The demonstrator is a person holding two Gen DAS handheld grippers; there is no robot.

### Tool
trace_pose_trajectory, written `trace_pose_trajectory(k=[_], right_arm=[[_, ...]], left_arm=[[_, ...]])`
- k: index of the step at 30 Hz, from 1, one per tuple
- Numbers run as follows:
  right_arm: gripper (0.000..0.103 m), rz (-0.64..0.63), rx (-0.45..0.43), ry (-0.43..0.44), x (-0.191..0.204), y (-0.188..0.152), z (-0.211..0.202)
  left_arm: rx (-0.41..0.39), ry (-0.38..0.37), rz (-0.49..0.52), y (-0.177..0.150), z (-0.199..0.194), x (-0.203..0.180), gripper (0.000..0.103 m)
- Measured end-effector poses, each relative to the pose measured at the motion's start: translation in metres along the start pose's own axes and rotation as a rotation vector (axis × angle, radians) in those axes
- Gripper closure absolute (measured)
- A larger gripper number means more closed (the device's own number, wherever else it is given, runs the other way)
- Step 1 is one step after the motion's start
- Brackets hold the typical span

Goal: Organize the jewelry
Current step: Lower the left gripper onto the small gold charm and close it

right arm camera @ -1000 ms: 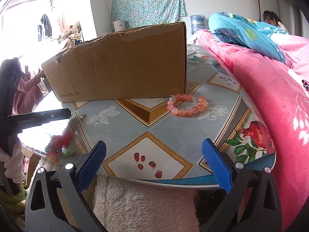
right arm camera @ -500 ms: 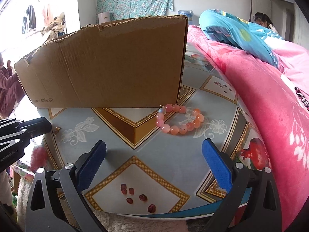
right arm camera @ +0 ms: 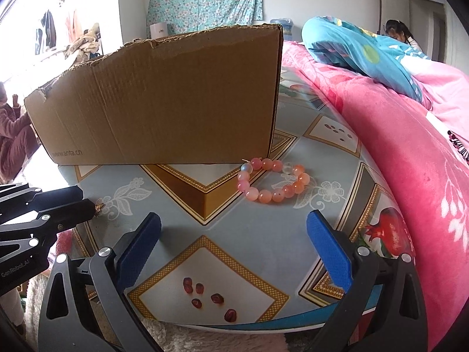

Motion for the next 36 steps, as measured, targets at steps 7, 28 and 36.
trace_pose_trajectory(k=[7, 28, 36], right_arm=[[0.006, -0.003, -0.007, 0.007, -0.001, -0.001, 0.000], [0.006, -0.006, -0.013, 0.014, -0.001, -0.002, -0.001], [0.006, -0.006, -0.013, 0.014, -0.001, -0.002, -0.001]], left_arm=[[0.003, -0.011, 0.063, 0.000, 0.002, -0.011, 0.076], [-0.003, 0.000, 0.126, 0.006, 0.009, -0.023, 0.096], [-0.005, -0.013, 0.097, 0.006, 0.009, -0.018, 0.096]])
Point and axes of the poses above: each gripper's, at about its wrist camera, not at the fingertips, and z roughly the way its jaws point, x to its left, y to its top, the point moved 1 cm from there along z, roughly the way its jaws point, and after that the axes turned 5 degrees about -x, right-handed, at the moved point
